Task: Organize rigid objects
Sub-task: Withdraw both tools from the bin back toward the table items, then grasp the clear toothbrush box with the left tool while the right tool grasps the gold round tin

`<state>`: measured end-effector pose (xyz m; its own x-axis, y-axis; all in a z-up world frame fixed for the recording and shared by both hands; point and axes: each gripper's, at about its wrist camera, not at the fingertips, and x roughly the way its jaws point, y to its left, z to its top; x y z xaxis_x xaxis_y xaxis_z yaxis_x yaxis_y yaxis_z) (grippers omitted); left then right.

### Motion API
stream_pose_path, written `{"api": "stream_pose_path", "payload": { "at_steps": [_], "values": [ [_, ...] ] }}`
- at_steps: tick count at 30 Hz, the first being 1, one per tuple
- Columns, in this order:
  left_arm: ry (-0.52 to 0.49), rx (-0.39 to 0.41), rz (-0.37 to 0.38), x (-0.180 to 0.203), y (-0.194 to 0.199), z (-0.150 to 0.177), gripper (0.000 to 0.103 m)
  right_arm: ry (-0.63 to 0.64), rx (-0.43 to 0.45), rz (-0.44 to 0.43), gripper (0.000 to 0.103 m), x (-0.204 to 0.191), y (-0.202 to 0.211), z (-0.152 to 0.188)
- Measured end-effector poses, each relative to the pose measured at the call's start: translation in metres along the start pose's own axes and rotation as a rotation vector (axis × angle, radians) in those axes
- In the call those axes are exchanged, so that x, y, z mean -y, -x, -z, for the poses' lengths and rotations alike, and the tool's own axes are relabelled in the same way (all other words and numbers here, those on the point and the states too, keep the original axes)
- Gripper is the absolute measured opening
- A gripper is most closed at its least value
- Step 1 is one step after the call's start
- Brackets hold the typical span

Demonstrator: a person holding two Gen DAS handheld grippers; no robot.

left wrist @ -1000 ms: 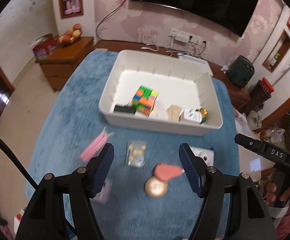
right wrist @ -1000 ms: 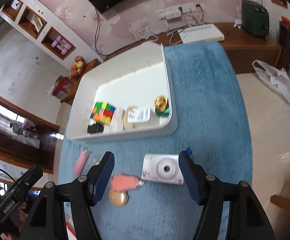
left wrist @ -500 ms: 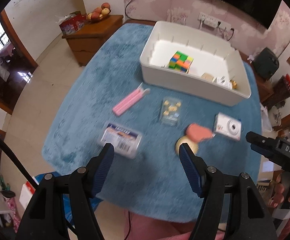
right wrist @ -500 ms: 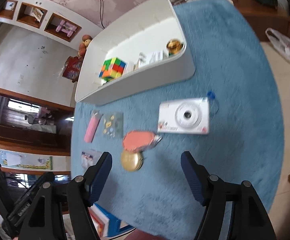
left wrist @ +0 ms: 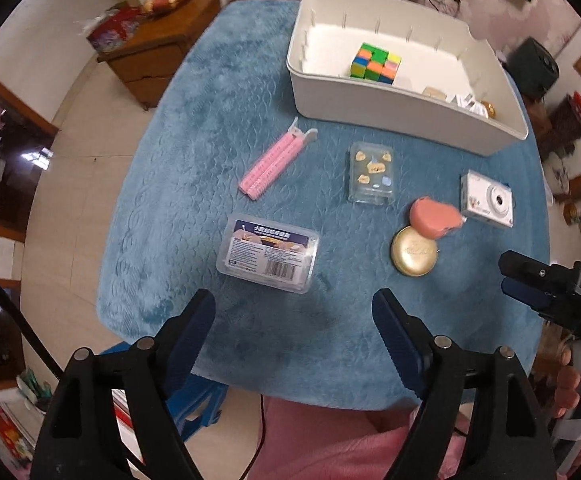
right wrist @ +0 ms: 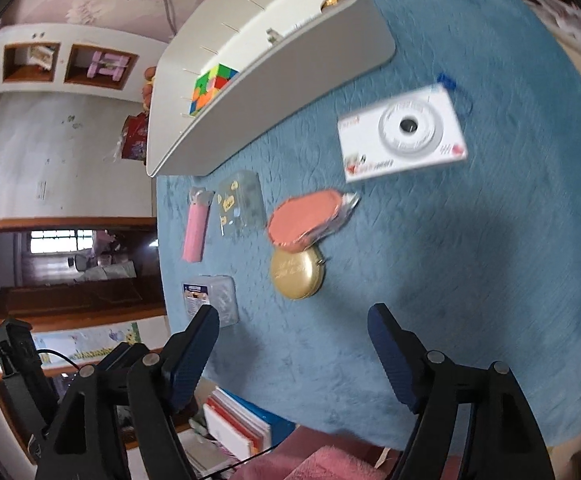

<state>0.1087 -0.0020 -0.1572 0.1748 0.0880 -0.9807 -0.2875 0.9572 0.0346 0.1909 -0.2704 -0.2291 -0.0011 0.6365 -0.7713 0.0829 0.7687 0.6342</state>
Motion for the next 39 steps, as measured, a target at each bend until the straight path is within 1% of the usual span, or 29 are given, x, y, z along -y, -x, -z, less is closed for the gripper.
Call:
{"api": "stream_pose_path", "payload": {
  "at_steps": [5, 8, 14, 17, 22, 25, 29, 31, 32, 36, 39],
  "values": [
    [-0.056, -0.071, 0.045, -0.012, -0.017, -0.013, 0.084, -0.082, 0.014, 0.01, 0.077, -0.01, -0.016, 0.007],
    [-0.107, -0.102, 0.056, -0.017, -0.026, -0.021, 0.084, -0.117, 0.032, 0.032, 0.078, -0.015, -0.025, 0.009],
    [-0.211, -0.173, 0.106, -0.025, -0.046, -0.038, 0.084, -0.196, 0.065, 0.056, 0.078, -0.021, -0.045, 0.017],
    [-0.262, -0.19, 0.108, -0.025, -0.055, -0.044, 0.084, -0.233, 0.085, 0.069, 0.078, -0.022, -0.054, 0.021],
    [-0.331, -0.252, 0.12, -0.025, -0.076, -0.05, 0.084, -0.27, 0.119, 0.099, 0.078, -0.027, -0.067, 0.025],
    [-0.357, -0.297, 0.135, -0.025, -0.089, -0.053, 0.084, -0.272, 0.149, 0.139, 0.078, -0.032, -0.074, 0.025],
    [-0.378, -0.352, 0.158, -0.024, -0.103, -0.056, 0.084, -0.255, 0.165, 0.201, 0.078, -0.038, -0.082, 0.024],
    [-0.384, -0.382, 0.177, -0.022, -0.109, -0.057, 0.084, -0.258, 0.169, 0.214, 0.078, -0.039, -0.087, 0.022],
    [-0.387, -0.394, 0.181, -0.021, -0.112, -0.057, 0.086, -0.266, 0.171, 0.219, 0.078, -0.038, -0.089, 0.022],
    [-0.4, -0.416, 0.165, -0.017, -0.121, -0.062, 0.089, -0.288, 0.173, 0.244, 0.078, -0.038, -0.097, 0.018],
    [-0.393, -0.442, 0.181, -0.013, -0.127, -0.07, 0.089, -0.293, 0.184, 0.267, 0.078, -0.038, -0.101, 0.015]
  ]
}}
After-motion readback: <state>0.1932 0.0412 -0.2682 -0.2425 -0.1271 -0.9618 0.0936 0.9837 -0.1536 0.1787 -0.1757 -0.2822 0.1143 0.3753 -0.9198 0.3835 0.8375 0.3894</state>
